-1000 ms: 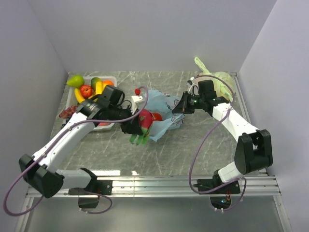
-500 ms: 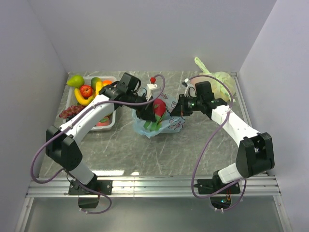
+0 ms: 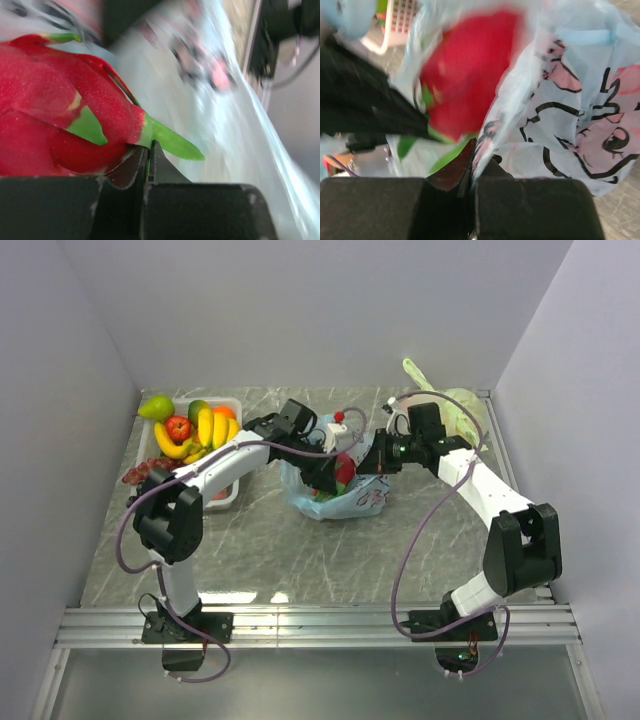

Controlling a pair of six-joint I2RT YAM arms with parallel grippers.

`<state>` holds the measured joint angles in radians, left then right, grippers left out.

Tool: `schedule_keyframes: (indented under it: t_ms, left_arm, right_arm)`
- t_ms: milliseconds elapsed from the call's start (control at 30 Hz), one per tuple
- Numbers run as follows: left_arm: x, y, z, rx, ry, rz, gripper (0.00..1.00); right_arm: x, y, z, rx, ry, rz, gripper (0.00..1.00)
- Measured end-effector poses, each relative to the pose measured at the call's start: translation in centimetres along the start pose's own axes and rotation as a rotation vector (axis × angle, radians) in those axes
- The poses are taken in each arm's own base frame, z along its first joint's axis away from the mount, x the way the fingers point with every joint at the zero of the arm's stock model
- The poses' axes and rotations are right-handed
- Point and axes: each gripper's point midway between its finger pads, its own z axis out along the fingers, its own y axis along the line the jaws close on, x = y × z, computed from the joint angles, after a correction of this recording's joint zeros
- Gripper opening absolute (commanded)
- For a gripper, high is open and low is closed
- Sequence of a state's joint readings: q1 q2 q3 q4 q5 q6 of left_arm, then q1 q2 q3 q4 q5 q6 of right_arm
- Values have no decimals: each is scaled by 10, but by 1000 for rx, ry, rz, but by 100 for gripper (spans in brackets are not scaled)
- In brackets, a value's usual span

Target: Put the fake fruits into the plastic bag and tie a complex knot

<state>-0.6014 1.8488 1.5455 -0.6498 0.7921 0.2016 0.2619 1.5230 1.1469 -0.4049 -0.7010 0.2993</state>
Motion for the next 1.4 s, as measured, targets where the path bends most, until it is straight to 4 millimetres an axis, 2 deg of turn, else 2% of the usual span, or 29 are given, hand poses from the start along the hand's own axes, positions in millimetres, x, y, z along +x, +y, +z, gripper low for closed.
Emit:
schedule_keyframes:
  t_ms: [167, 267, 467, 600, 733, 833, 867, 900, 933, 967, 1033, 1133, 1267, 1333, 1400]
  left_arm:
    - [27, -23, 11, 90, 107, 85, 0]
    - [31, -30, 13, 140, 149, 128, 0]
    - [23, -24, 24, 197, 207, 229, 0]
    - [24, -16, 41, 239, 272, 287, 0]
    - [43, -15, 58, 283, 354, 314, 6]
    - [57, -14, 58, 297, 404, 327, 34]
    - [59, -13, 57, 297, 411, 329, 50]
    - [60, -13, 56, 296, 409, 331, 57]
    - [65, -14, 53, 297, 417, 316, 77]
    - [67, -12, 51, 285, 411, 316, 92]
    - [71, -9, 41, 252, 399, 293, 95]
    - [54, -3, 21, 175, 325, 281, 96]
    - [-4, 6, -23, 41, 121, 290, 96]
    - [-35, 11, -55, -23, -5, 276, 96]
    - [-57, 16, -83, -81, -105, 255, 97]
  right_arm:
    - [-14, -14, -6, 30, -34, 77, 0]
    - [-17, -19, -8, 42, -47, 106, 0]
    - [-17, -18, -8, 38, -48, 138, 0]
    - [-15, -20, -8, 41, -46, 141, 0]
    - [-15, -21, -8, 47, -47, 136, 0]
    - [-13, -24, -10, 55, -43, 144, 0]
    - [-13, -25, -11, 58, -44, 146, 0]
    - [-13, -26, -12, 59, -45, 145, 0]
    - [-13, -26, -12, 60, -44, 144, 0]
    - [-12, -26, -13, 61, -42, 140, 0]
    - [-8, -27, -14, 64, -35, 136, 0]
    - [2, -29, -16, 69, -22, 127, 0]
    - [19, -33, -18, 80, 3, 123, 0]
    - [29, -34, -18, 88, 17, 117, 0]
    - [35, -35, -19, 93, 23, 113, 0]
